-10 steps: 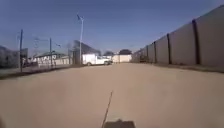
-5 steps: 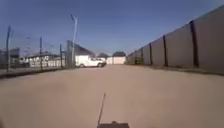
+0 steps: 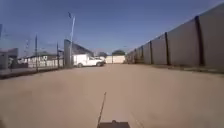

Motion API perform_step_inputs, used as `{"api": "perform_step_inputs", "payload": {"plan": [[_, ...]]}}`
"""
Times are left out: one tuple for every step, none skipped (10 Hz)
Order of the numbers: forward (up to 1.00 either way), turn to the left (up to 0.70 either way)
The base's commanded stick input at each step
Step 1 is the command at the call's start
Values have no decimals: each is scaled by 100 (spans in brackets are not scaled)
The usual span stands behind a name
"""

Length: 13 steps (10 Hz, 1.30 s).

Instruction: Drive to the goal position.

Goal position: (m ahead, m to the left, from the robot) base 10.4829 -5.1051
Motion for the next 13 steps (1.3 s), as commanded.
{"api": "perform_step_inputs", "payload": {"plan": [[100, 0], [100, 0], [100, 0], [100, 0], [100, 0], [100, 0], [100, 0], [100, 0], [100, 0], [100, 0], [100, 0], [100, 0], [100, 0]]}}
